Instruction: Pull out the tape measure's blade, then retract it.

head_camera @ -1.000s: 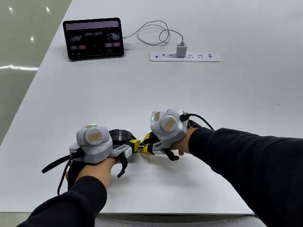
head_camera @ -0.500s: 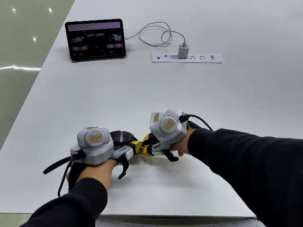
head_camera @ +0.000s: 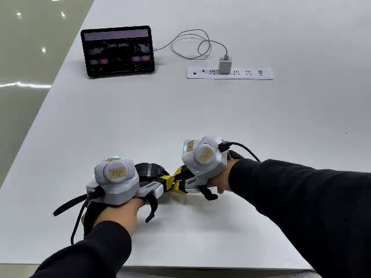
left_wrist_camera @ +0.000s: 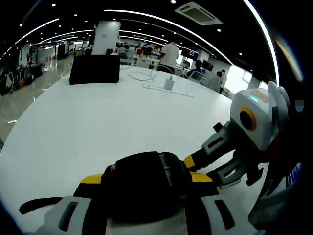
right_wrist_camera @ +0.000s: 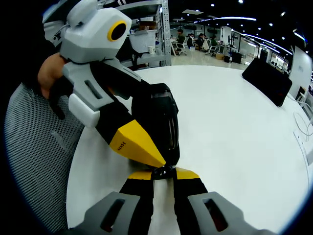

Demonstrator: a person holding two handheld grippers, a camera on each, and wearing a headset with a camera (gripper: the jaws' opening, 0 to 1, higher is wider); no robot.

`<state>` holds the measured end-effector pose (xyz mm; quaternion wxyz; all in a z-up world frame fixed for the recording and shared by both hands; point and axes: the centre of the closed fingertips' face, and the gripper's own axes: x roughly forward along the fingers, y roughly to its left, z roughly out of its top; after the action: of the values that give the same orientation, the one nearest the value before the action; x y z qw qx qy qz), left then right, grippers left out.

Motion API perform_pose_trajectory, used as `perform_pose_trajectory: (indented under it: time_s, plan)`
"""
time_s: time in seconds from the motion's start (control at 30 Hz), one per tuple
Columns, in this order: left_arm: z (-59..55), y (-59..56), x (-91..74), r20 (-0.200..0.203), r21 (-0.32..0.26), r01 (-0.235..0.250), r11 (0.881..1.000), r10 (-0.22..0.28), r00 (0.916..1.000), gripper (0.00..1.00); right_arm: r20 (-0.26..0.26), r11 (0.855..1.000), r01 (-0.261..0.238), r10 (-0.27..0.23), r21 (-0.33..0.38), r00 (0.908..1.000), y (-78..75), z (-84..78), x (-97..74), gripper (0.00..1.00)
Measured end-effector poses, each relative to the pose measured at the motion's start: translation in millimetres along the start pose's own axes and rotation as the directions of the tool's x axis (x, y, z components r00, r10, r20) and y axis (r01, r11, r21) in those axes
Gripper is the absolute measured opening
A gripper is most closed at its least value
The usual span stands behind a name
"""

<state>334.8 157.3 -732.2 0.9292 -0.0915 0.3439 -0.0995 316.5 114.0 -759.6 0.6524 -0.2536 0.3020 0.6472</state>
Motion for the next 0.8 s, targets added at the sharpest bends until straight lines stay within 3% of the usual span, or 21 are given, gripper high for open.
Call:
perform_pose_trajectory:
  time_s: [0.8]
  plan:
    - [0.5,-0.3,-0.6,0.006,-0.001,-0.001,1.0,0.001,1.0,0.61,0.001,1.0,0.013,-0.013,0.004,0.9999,0.0,-0.7,-0.3,0.11]
